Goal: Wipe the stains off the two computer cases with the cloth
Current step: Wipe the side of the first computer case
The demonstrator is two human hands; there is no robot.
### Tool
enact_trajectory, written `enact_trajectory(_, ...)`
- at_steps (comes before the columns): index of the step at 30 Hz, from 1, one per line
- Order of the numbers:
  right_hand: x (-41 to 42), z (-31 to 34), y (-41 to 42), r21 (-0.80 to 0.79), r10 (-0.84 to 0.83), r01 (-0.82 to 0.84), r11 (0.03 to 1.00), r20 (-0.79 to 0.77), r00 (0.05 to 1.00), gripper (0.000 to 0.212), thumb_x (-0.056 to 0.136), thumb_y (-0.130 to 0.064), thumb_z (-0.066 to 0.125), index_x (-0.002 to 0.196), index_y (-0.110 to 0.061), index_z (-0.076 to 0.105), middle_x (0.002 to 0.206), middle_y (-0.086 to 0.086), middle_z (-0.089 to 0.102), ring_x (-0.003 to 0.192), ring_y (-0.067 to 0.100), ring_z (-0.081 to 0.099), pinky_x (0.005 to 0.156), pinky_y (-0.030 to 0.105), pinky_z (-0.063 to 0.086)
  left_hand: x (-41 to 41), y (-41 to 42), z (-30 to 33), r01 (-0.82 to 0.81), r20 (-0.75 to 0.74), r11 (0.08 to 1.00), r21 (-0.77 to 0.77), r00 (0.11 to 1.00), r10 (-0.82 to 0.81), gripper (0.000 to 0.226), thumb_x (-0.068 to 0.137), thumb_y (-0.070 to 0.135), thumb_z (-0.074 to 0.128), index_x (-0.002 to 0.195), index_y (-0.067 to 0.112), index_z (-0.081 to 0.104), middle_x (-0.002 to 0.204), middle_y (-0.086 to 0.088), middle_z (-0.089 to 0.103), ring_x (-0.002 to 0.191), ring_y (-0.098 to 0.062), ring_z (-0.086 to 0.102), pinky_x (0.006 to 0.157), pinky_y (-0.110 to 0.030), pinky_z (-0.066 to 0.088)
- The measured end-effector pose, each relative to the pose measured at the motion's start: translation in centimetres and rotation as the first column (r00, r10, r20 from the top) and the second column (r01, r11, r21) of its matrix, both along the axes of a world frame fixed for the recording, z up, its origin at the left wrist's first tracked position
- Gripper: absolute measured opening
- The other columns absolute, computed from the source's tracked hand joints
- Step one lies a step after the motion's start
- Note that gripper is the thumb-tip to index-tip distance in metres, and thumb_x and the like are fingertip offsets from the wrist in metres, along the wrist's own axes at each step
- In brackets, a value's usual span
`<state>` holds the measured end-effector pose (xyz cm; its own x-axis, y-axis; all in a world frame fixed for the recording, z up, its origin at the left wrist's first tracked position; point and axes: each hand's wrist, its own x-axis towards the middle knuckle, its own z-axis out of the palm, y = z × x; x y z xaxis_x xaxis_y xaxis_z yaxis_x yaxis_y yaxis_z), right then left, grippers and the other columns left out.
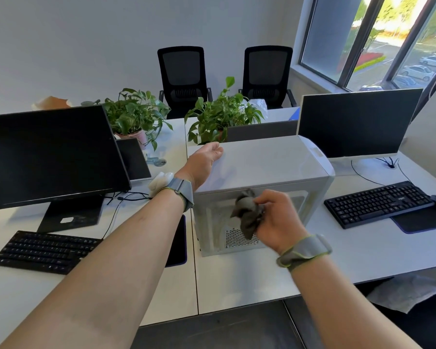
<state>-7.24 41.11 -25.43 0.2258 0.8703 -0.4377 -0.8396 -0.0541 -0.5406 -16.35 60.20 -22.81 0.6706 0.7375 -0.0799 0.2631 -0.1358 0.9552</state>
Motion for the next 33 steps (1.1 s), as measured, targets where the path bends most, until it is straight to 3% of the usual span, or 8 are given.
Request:
enact_trajectory(4,3.6,-1.3,-1.6,-0.103,-0.225,0.298,0.949,0.441,0.869,0.018,0.084,0.011,0.059,0.101,0.011,0.063,0.092,0.029,0.067,0.079,0.037,0.069,0.068,0.041,0.058,0.1,0.1,-0.2,0.004,-0.008,1.000,-0.004,1.000,-0.004,0.051,0.110,0.028,0.045,0.157,0.009,0.037,0.160,-0.006,0.040,0.149,-0.019,0.034,0.112,-0.024,0.025)
enact_trajectory(6,4.2,-2.0,-2.2,-0.119,-0.304,0.484,0.867,0.644,0.702,0.020,0.086,-0.002,0.073,0.105,-0.002,0.068,0.102,0.021,0.073,0.093,0.032,0.072,0.082,0.044,0.059,0.1,0.1,-0.3,0.004,-0.019,1.000,0.008,1.000,-0.004,0.051,0.110,0.029,0.046,0.157,0.010,0.038,0.159,-0.006,0.041,0.148,-0.019,0.035,0.114,-0.025,0.025)
enact_trajectory(9,4.4,-2.3,-2.2,-0.109,-0.378,0.708,0.698,0.783,0.493,0.033,0.084,-0.034,0.080,0.105,-0.014,0.064,0.098,0.002,0.070,0.092,0.018,0.069,0.075,0.033,0.057,0.0,0.0,-0.1,0.013,-0.037,1.000,0.016,0.999,-0.012,0.055,0.107,0.035,0.049,0.156,0.011,0.040,0.159,-0.004,0.042,0.148,-0.019,0.035,0.119,-0.029,0.024)
enact_trajectory(13,3.8,-2.8,-0.1,-0.113,-0.180,0.808,0.578,0.948,0.261,0.049,0.088,-0.054,0.069,0.107,-0.011,0.054,0.109,0.009,0.059,0.099,0.028,0.057,0.086,0.042,0.051,0.0,-0.3,0.1,0.005,-0.059,0.999,0.034,0.998,-0.003,0.062,0.100,0.042,0.050,0.155,0.013,0.042,0.157,-0.003,0.044,0.147,-0.019,0.037,0.125,-0.038,0.023)
enact_trajectory(21,-2.3,-3.6,2.2,-0.180,0.035,0.446,0.877,0.949,0.314,0.040,0.096,-0.052,0.061,0.105,-0.015,0.050,0.087,-0.001,0.063,0.075,0.018,0.060,0.065,0.031,0.046,-0.1,-0.6,0.6,-0.006,-0.052,0.999,0.043,0.999,0.008,0.076,0.086,0.047,0.052,0.154,0.013,0.045,0.156,-0.002,0.046,0.145,-0.016,0.039,0.125,-0.037,0.023)
enact_trajectory(24,-0.6,-3.1,0.5,-0.083,-0.103,0.568,0.819,0.952,0.288,0.032,0.092,-0.042,0.070,0.099,-0.015,0.054,0.082,-0.009,0.061,0.075,0.015,0.061,0.062,0.028,0.042,-0.3,-0.7,0.6,-0.010,-0.045,0.999,0.043,0.999,0.012,0.064,0.097,0.041,0.054,0.154,0.012,0.044,0.157,-0.004,0.046,0.146,-0.018,0.039,0.125,-0.037,0.024)
enact_trajectory(29,4.7,-3.0,-1.9,-0.026,-0.514,0.886,0.462,0.807,0.292,0.039,0.095,-0.028,0.067,0.119,-0.014,0.039,0.100,0.002,0.059,0.084,0.021,0.063,0.071,0.032,0.049,0.0,0.3,-0.8,0.017,-0.087,0.996,0.090,0.996,-0.009,0.095,0.071,0.072,0.049,0.152,0.022,0.048,0.155,0.003,0.048,0.148,-0.021,0.037,0.127,-0.050,0.014)
enact_trajectory(33,1.9,-3.7,0.1,-0.023,-0.326,0.745,0.667,0.890,0.320,0.036,0.091,-0.023,0.071,0.110,-0.019,0.040,0.103,0.007,0.059,0.090,0.026,0.062,0.077,0.036,0.051,0.3,0.5,-0.9,0.010,-0.094,0.994,0.106,0.996,0.000,0.088,0.074,0.068,0.051,0.150,0.023,0.050,0.152,0.004,0.051,0.146,-0.021,0.040,0.127,-0.051,0.015)
